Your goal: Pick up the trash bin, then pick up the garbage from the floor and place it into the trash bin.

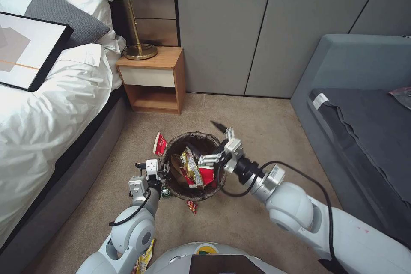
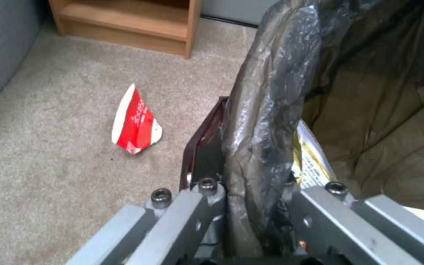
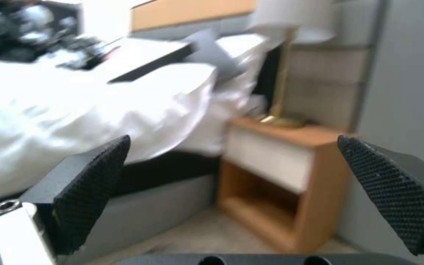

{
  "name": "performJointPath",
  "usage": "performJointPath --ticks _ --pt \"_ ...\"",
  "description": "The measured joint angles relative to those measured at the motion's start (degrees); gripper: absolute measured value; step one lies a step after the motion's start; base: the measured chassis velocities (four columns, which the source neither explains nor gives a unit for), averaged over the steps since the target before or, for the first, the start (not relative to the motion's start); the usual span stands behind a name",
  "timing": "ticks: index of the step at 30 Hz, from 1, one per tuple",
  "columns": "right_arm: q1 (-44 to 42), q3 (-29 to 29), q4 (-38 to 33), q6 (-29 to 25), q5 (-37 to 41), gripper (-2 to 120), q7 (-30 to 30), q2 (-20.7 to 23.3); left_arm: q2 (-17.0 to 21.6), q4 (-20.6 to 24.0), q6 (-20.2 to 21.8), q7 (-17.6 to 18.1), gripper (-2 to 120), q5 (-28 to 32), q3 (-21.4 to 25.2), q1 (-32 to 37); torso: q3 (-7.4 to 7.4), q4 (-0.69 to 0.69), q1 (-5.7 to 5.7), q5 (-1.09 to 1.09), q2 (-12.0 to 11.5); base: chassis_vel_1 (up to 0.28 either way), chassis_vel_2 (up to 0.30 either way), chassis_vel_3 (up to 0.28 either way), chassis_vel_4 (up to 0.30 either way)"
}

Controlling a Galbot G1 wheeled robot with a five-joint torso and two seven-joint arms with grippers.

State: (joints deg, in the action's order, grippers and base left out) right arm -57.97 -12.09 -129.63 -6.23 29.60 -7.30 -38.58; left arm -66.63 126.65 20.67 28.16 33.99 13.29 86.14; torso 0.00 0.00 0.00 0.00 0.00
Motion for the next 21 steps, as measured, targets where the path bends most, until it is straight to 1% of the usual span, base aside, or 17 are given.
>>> performJointPath --ticks 1,2,3,4,6,7,9,10,12,13,14,17,18,21 --pt "0.0 1.1 -0.6 0.0 0.6 100 -0.6 0.0 0.0 0.0 0.0 0.0 4 0.0 0.0 0.1 0.0 0.0 0.0 0.0 0.0 0.0 0.0 0.0 0.0" --pt "0.0 3.4 -1.4 0.1 1.5 100 -1.7 -0.2 -0.1 0.0 0.0 0.0 4 0.0 0.0 0.2 0.0 0.01 0.0 0.0 0.0 0.0 0.0 0.0 0.0" --pt "0.0 3.4 -1.4 0.1 1.5 100 -1.7 -0.2 -0.1 0.0 0.0 0.0 4 0.0 0.0 0.2 0.0 0.01 0.0 0.0 0.0 0.0 0.0 0.0 0.0" --pt "-1.1 8.2 -2.4 1.3 2.3 100 -3.7 -0.8 -0.1 0.1 -0.1 0.0 4 0.0 0.1 0.5 0.0 0.02 0.0 0.0 0.0 0.0 0.0 0.0 0.0" --pt "-3.9 15.5 -3.3 4.0 2.9 100 -7.0 -1.8 -0.2 0.5 -0.2 0.0 4 -0.1 0.4 0.8 0.0 0.01 0.0 0.0 0.0 0.0 0.0 0.0 0.0" --pt "-3.9 15.5 -3.3 4.0 2.9 100 -7.0 -1.8 -0.2 0.5 -0.2 0.0 4 -0.1 0.4 0.8 0.0 0.01 0.0 0.0 0.0 0.0 0.0 0.0 0.0" --pt "-8.4 24.2 -3.7 8.2 2.6 100 -11.2 -3.5 -0.1 0.8 -0.3 -0.1 4 -0.2 1.0 1.2 0.0 -0.01 0.0 0.01 0.0 0.0 0.0 0.0 0.0" --pt "-8.4 24.2 -3.7 8.2 2.6 100 -11.2 -3.5 -0.1 0.8 -0.3 -0.1 4 -0.2 1.0 1.2 0.0 -0.01 0.0 0.01 0.0 0.0 0.0 0.0 0.0" --pt "-13.2 32.2 -2.8 10.2 1.0 100 -14.7 -6.3 -0.1 1.0 -0.4 -0.1 4 -0.4 1.3 1.3 0.0 0.01 0.0 0.0 0.0 0.0 0.0 0.0 0.0" --pt "-14.7 34.0 -2.3 10.3 0.1 100 -15.2 -7.3 -0.3 1.0 -0.5 -0.1 4 -0.4 1.3 1.3 0.0 0.01 0.0 0.0 0.0 0.0 0.0 0.0 0.0" --pt "-14.7 34.0 -2.3 10.3 0.1 100 -15.2 -7.3 -0.3 1.0 -0.5 -0.1 4 -0.4 1.3 1.3 0.0 0.01 0.0 0.0 0.0 0.0 0.0 0.0 0.0" --pt "-20.4 38.7 -0.5 9.8 -3.3 100 -16.1 -11.3 -0.5 1.0 -0.5 -0.1 4 -0.4 1.3 1.2 0.0 0.0 0.0 0.01 0.0 0.0 0.0 0.0 0.0" --pt "-20.4 38.7 -0.5 9.8 -3.3 100 -16.1 -11.3 -0.5 1.0 -0.5 -0.1 4 -0.4 1.3 1.2 0.0 0.0 0.0 0.01 0.0 0.0 0.0 0.0 0.0" --pt "-24.7 40.6 1.4 7.7 -7.6 100 -16.1 -14.4 -0.6 1.0 -0.5 -0.1 4 -0.4 1.7 1.2 0.0 -0.01 0.0 0.0 0.0 0.0 0.0 0.0 0.0"
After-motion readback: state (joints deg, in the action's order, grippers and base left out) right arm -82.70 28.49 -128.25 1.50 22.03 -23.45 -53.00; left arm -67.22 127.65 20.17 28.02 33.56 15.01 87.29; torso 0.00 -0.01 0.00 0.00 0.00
